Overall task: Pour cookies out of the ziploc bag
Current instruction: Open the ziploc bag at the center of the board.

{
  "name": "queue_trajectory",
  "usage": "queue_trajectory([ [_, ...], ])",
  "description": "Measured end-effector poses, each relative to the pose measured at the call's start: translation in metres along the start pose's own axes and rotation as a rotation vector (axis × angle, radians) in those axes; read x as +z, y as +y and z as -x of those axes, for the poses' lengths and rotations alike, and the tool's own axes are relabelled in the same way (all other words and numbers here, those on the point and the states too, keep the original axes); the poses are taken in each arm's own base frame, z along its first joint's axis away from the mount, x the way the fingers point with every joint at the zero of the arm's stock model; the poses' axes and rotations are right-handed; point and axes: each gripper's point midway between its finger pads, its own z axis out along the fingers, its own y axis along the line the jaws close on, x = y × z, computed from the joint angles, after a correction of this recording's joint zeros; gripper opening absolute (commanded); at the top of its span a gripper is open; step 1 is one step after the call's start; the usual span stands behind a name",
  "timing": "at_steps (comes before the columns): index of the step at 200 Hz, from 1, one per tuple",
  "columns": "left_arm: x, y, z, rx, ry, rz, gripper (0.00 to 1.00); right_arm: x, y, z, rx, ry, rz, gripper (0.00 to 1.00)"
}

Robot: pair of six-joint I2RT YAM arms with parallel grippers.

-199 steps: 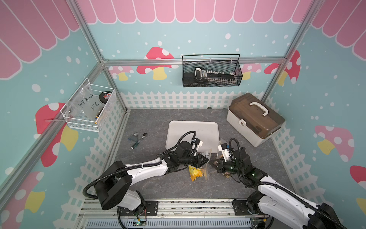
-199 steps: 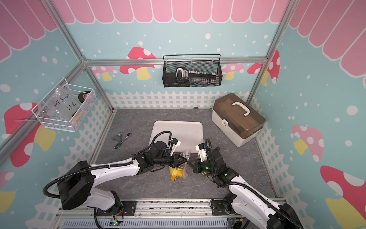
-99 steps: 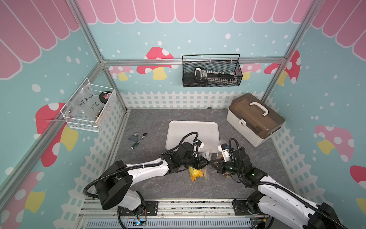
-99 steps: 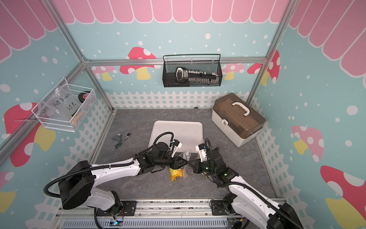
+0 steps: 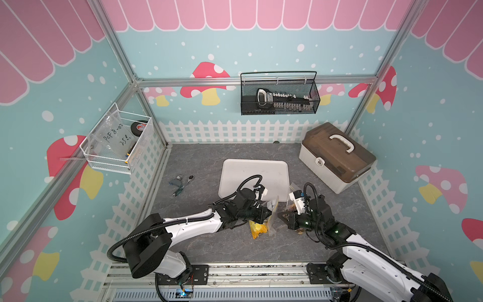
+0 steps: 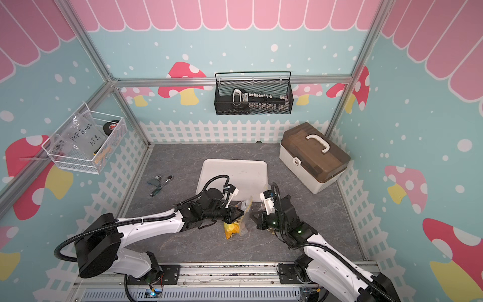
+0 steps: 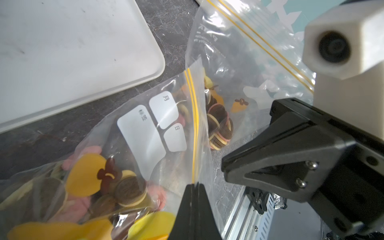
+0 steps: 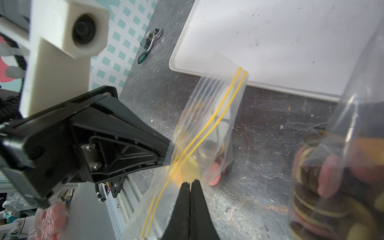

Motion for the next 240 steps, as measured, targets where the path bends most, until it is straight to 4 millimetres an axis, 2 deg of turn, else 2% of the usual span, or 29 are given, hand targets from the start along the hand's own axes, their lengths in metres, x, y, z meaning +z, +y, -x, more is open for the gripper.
queue_trajectory([
  [17, -0.003, -0.002, 0.003, 0.004, -0.015, -0.003, 0.0, -0.002, 0.003, 0.002, -0.001, -0.01, 0.006, 0.18],
  [32, -0.003, -0.003, 0.004, 0.004, -0.016, -0.004, 0.0, -0.004, 0.007, 0.005, -0.001, -0.018, 0.022, 0.26],
  [87, 0.002, -0.01, -0.001, 0.011, -0.007, -0.021, 0.0, 0.003, 0.031, 0.001, -0.011, 0.023, 0.103, 0.29],
  [115, 0.003, -0.01, -0.001, 0.012, -0.009, -0.023, 0.0, 0.009, 0.031, -0.004, -0.011, 0.045, 0.101, 0.24],
  [174, 0.003, -0.009, -0.001, 0.011, -0.011, -0.014, 0.0, 0.016, 0.026, -0.007, -0.013, 0.06, 0.082, 0.24],
  [199, 0.002, -0.008, 0.0, 0.011, -0.014, -0.011, 0.0, 0.016, 0.026, -0.005, -0.021, 0.053, 0.077, 0.15],
  [225, 0.0, -0.009, 0.002, 0.012, -0.024, -0.008, 0.0, 0.015, 0.022, -0.004, -0.024, 0.044, 0.058, 0.0],
  [240, -0.001, -0.01, 0.003, 0.013, -0.029, -0.012, 0.0, 0.015, 0.021, -0.005, -0.023, 0.046, 0.052, 0.0],
])
